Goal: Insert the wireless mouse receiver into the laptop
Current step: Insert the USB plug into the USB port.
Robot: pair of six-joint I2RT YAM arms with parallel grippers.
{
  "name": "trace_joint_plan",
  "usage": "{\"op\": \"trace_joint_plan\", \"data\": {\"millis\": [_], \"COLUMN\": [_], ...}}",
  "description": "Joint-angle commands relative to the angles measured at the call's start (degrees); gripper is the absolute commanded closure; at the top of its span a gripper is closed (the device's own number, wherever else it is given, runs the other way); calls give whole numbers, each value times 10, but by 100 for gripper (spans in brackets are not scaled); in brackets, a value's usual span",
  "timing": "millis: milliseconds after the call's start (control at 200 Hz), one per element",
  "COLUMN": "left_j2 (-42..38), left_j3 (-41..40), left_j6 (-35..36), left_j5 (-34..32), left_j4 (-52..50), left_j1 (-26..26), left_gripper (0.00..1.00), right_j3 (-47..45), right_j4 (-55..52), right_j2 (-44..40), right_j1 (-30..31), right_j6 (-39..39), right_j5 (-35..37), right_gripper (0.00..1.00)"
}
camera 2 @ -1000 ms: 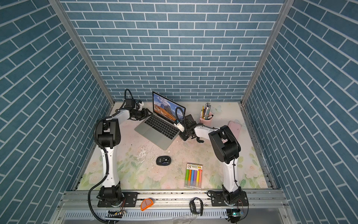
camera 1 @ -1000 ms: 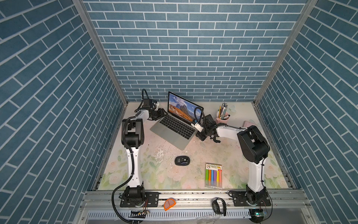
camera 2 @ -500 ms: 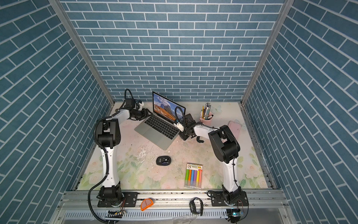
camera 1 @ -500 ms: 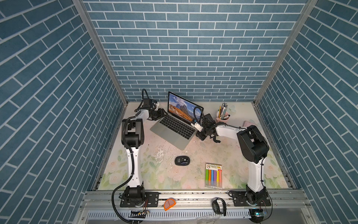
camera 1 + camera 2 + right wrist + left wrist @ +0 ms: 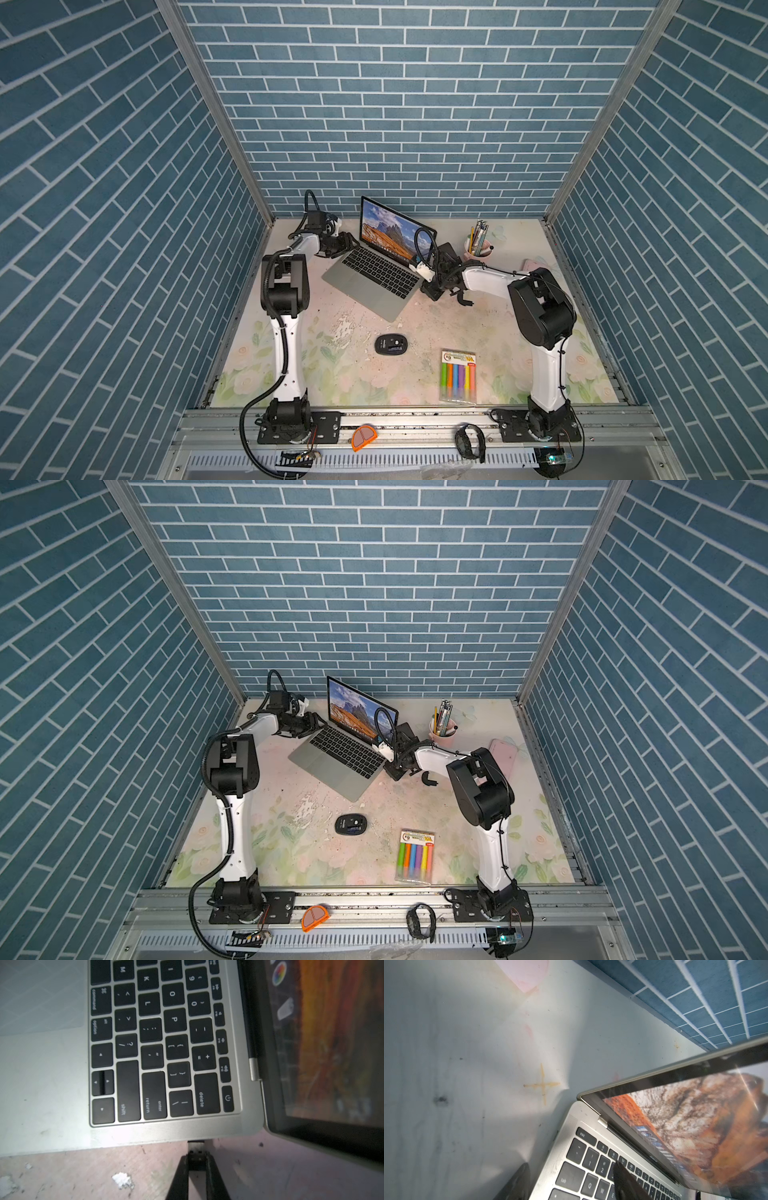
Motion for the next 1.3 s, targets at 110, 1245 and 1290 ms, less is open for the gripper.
{"op": "trace_joint_plan", "data": {"millis": [110, 1245, 1290], "left_j2": [27, 53, 45], "left_j3": [-3, 43, 31], "left_j6": [3, 54, 48], "left_j5": [12, 49, 33], "left_j4": [-55, -150, -142], "left_j1": [-5, -22, -22], "left_gripper": [36, 37, 36], "right_j3": [14, 50, 50], "right_j4": [-1, -13, -12], "right_j2": [22, 29, 29], "right_j1": [3, 12, 12], "right_j6": [-4, -17, -12], "right_j5": [-23, -37, -33], "right_gripper": [91, 85, 81]}}
